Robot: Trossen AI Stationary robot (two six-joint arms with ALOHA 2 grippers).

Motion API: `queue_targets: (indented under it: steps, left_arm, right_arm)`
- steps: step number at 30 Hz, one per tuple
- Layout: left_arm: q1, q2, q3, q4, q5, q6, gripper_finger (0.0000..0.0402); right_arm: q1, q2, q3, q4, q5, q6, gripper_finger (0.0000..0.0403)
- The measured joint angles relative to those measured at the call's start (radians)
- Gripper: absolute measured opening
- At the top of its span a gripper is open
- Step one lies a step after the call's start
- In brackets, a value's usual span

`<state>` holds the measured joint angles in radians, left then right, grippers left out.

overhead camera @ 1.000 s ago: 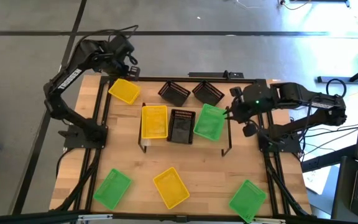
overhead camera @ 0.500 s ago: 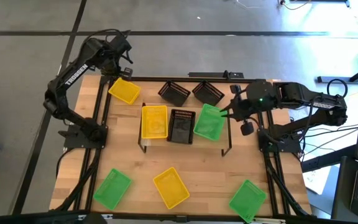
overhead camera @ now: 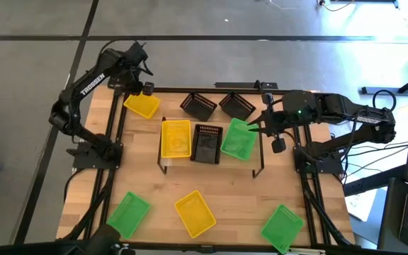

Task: Stack baskets on shelf by color
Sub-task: Stack the top yellow bin on the other yellow bin on the shelf

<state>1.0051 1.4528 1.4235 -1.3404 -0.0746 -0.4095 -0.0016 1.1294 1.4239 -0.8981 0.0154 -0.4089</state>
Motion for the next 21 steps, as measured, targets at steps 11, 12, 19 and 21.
queue_targets:
  steps: [11,12,19,21]
  left_arm:
    - [0.008,0.0,-0.269,0.299,0.147,0.031,0.0052]
    - [0.001,0.0,-0.289,0.324,0.146,0.03,0.0052]
    - [-0.032,0.0,-0.411,0.447,0.141,0.029,0.0053]
    - [-0.045,0.0,-0.442,0.499,0.138,0.028,0.0053]
  right_arm:
    - [0.0,0.0,0.0,0.016,0.0,0.024,0.0076]
    - [0.0,0.0,0.0,0.017,0.0,0.024,0.0076]
    - [0.0,0.0,0.0,0.018,0.0,0.024,0.0076]
    - [0.0,0.0,0.0,0.018,0.0,0.024,0.0076]
